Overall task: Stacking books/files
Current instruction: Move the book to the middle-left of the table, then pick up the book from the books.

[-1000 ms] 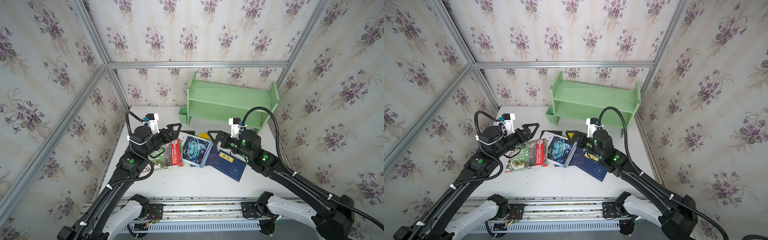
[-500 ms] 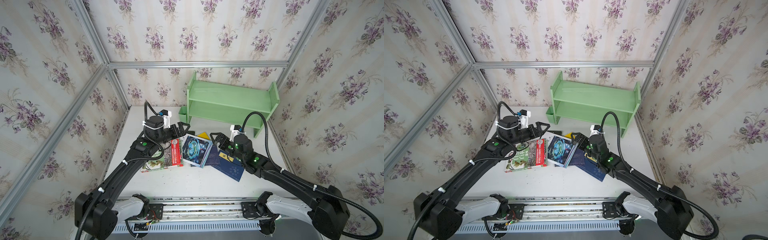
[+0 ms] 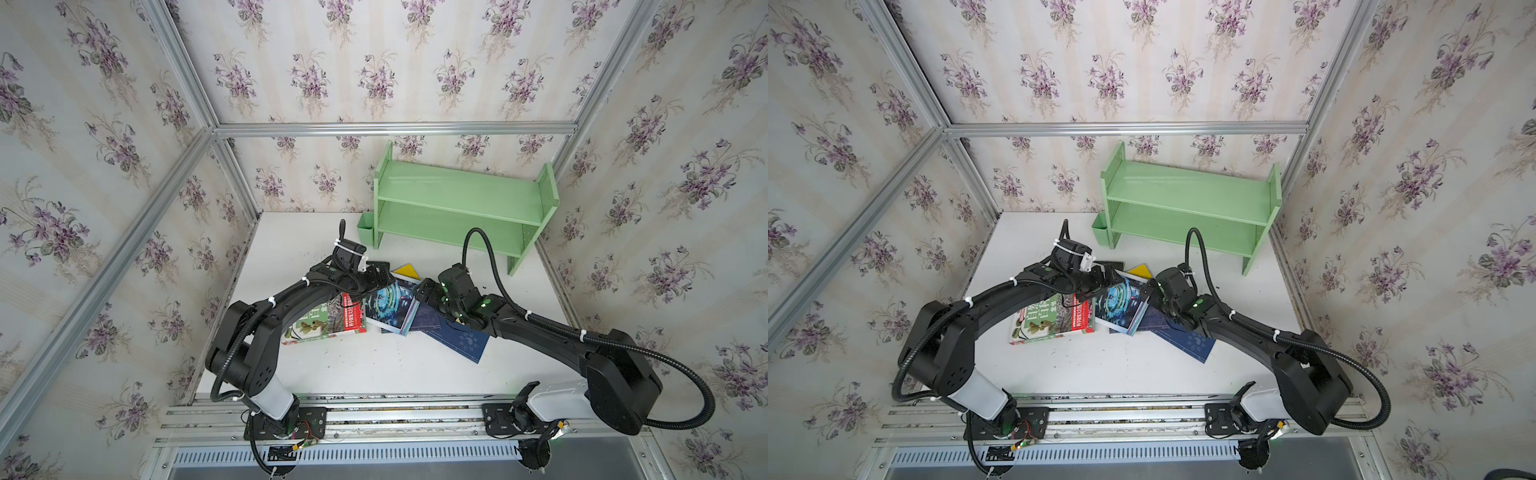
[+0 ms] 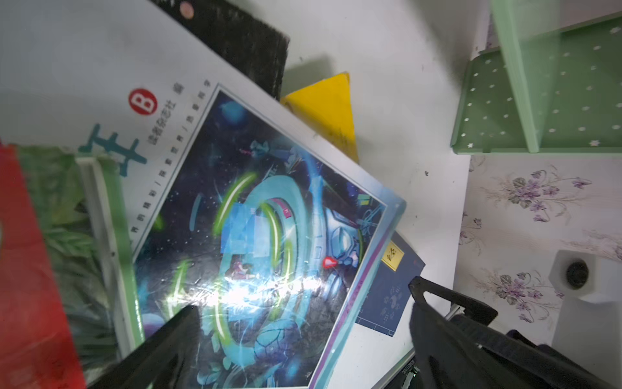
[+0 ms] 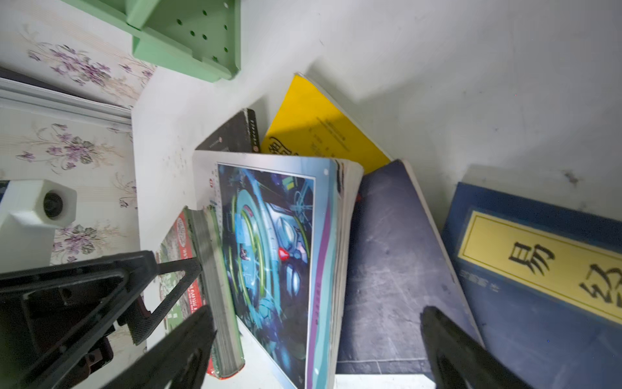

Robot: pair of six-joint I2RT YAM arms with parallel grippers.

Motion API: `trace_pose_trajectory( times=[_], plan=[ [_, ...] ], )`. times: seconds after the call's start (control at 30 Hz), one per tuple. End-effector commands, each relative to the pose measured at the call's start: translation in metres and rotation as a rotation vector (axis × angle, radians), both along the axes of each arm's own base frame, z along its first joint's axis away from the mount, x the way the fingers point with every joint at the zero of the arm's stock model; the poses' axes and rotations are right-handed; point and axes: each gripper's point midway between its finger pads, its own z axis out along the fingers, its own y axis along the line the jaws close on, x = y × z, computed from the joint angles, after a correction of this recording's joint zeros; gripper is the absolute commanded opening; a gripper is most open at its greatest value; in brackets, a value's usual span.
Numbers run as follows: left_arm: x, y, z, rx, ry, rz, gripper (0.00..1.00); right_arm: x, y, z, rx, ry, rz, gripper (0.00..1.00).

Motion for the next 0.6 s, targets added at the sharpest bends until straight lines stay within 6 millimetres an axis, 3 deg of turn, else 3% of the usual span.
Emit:
trace_pose_trajectory(
  times=[0.0, 0.37, 0.57],
  plan=[
    [-0.001, 0.007, -0.011, 0.036, 0.052, 0.050, 1.00, -0.004, 0.010, -0.013, 0.032, 0.036, 0.023, 0.95],
    [-0.013, 0.042, -0.033, 0.171, 0.077, 0.128, 1.00, -0.007, 0.053, -0.056, 0.116, 0.108, 0.111, 0.70],
    [-0.014, 0.042, -0.037, 0.169, 0.086, 0.108, 1.00, 0.000, 0.078, -0.044, 0.252, 0.021, 0.190, 0.49]
  ],
)
